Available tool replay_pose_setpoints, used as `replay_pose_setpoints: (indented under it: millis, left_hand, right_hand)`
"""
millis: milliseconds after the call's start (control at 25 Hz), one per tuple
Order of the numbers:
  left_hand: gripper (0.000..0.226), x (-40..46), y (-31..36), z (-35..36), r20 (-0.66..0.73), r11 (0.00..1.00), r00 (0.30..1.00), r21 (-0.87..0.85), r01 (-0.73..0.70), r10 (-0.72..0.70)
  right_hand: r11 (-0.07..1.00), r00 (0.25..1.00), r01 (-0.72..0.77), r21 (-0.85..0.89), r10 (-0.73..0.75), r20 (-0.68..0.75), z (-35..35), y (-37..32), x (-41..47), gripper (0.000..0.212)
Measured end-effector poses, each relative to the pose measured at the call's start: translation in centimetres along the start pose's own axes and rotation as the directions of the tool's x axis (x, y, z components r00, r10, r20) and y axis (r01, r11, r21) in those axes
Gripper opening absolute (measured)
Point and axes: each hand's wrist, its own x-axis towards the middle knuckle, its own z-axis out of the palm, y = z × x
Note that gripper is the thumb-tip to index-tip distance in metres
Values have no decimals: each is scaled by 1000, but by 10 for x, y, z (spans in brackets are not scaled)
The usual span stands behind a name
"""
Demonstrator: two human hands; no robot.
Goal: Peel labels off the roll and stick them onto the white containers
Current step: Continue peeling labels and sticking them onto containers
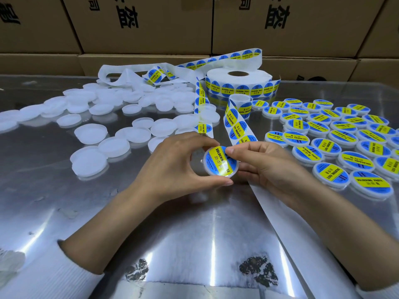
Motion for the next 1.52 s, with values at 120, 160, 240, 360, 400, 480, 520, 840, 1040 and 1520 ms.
replay_pose_setpoints:
  millis: [120, 160, 240, 360, 400, 480, 520, 840, 1040, 1520]
  left_hand:
    - [58, 0, 1, -1, -6, 1000, 1000, -2, 8, -8]
    - [58, 0, 1, -1, -11, 1000, 1000, -1, 13, -13]
    - [56, 0, 2, -1, -22, 1000, 999, -3, 23, -23]
    - [53, -1, 3, 0, -49, 999, 998, -19, 38, -38]
    - [52, -1, 3, 0, -55, 999, 998, -24, 42, -43]
    - [51, -1, 3, 1, -63, 998, 997, -27, 53, -54]
    - [52, -1, 3, 2, -65, 998, 996, -27, 58, -59]
    - [51, 0, 2, 3, -114, 999, 992, -30, 45, -48]
    - [48, -1, 5, 4, -128, 998, 991, -47, -43, 37]
    - [61, -3, 6, 17, -156, 996, 984, -12, -90, 87]
  right_hand:
    - [1000, 1000, 21, -16, -21, -19, 3, -1, -1, 15]
    - [999, 999, 30, -38, -32, -31, 3, -1, -1, 15]
    - [995, 996, 48, -92, -54, -68, 5, -1, -2, 14]
    - [987, 989, 79, -137, -95, -113, 8, -2, -2, 11]
    - [980, 985, 101, -170, -122, -119, 9, -2, -2, 9]
    - [965, 979, 147, -220, -173, -107, 9, -3, -2, 7]
    - [961, 977, 165, -220, -190, -98, 9, -3, -2, 7]
    - [942, 957, 264, -208, -283, -66, 11, -1, 0, 51]
    - [960, 991, 112, -255, -90, 99, 14, -2, -7, 40]
    - [996, 987, -45, 81, 57, -152, 24, 4, 1, 52]
